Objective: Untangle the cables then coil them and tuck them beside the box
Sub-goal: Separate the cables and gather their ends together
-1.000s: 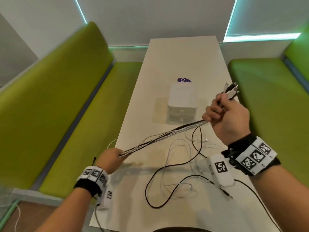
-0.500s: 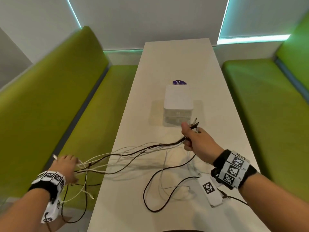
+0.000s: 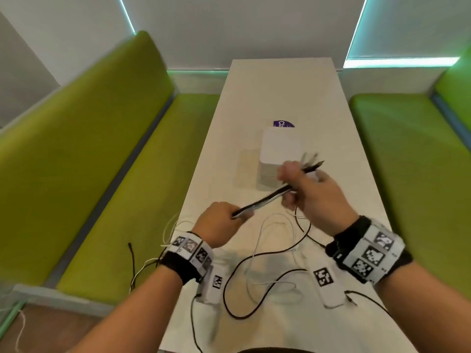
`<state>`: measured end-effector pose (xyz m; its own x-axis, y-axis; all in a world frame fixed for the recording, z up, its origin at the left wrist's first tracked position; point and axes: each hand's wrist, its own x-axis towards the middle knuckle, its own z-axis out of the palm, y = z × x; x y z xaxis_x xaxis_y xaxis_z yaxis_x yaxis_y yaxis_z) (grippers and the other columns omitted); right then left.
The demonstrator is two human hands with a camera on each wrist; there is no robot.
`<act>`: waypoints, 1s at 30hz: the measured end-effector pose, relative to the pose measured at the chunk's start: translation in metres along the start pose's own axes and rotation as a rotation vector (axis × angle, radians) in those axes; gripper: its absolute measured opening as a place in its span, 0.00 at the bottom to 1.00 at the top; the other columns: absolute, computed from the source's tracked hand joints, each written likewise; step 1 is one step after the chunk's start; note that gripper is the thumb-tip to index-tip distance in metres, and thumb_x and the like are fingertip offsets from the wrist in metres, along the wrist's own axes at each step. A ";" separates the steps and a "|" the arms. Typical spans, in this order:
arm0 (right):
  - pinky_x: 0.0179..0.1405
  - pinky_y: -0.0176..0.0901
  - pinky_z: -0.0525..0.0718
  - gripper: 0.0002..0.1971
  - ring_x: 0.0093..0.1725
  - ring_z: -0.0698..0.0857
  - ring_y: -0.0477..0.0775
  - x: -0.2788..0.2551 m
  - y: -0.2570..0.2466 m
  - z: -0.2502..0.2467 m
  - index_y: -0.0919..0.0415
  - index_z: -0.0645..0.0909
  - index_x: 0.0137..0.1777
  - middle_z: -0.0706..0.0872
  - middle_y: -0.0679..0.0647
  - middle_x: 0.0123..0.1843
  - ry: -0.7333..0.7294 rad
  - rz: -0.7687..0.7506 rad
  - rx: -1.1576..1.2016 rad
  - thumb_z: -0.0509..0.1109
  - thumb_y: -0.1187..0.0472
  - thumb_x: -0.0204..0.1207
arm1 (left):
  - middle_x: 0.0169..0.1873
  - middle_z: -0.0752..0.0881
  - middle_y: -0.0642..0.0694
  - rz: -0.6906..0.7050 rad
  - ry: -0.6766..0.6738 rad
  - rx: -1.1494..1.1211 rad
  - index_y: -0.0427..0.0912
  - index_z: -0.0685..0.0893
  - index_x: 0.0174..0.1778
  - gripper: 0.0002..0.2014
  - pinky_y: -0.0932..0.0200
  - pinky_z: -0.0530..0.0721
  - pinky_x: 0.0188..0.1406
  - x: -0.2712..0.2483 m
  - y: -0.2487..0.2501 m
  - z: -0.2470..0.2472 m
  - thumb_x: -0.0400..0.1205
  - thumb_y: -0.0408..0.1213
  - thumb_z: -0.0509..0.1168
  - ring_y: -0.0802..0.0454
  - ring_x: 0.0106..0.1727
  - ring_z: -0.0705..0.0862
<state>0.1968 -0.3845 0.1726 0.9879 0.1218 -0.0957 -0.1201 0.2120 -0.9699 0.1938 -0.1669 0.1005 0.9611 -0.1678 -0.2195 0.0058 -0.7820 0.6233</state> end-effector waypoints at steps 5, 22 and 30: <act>0.27 0.41 0.71 0.19 0.28 0.70 0.52 0.013 -0.007 -0.049 0.58 0.79 0.31 0.84 0.57 0.38 0.077 -0.008 0.053 0.69 0.53 0.85 | 0.27 0.84 0.48 -0.272 -0.161 0.387 0.42 0.83 0.31 0.29 0.57 0.73 0.28 -0.016 -0.104 -0.010 0.84 0.64 0.59 0.47 0.31 0.84; 0.51 0.56 0.91 0.14 0.35 0.91 0.60 -0.002 0.083 0.003 0.66 0.90 0.42 0.91 0.60 0.35 -0.093 0.178 -0.290 0.79 0.54 0.77 | 0.79 0.71 0.49 0.113 -0.269 0.258 0.49 0.56 0.86 0.46 0.59 0.67 0.76 -0.014 0.017 -0.019 0.76 0.45 0.75 0.50 0.79 0.70; 0.46 0.51 0.91 0.06 0.41 0.89 0.63 -0.009 0.082 -0.018 0.71 0.89 0.50 0.92 0.65 0.45 -0.056 0.199 -0.146 0.77 0.67 0.78 | 0.51 0.88 0.44 0.113 -0.328 0.049 0.49 0.66 0.71 0.21 0.41 0.84 0.55 -0.002 0.039 0.017 0.85 0.50 0.61 0.45 0.49 0.87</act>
<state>0.1800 -0.3854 0.0897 0.9389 0.2017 -0.2790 -0.2919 0.0367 -0.9558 0.1871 -0.2078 0.1124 0.8151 -0.4325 -0.3855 -0.1165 -0.7742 0.6222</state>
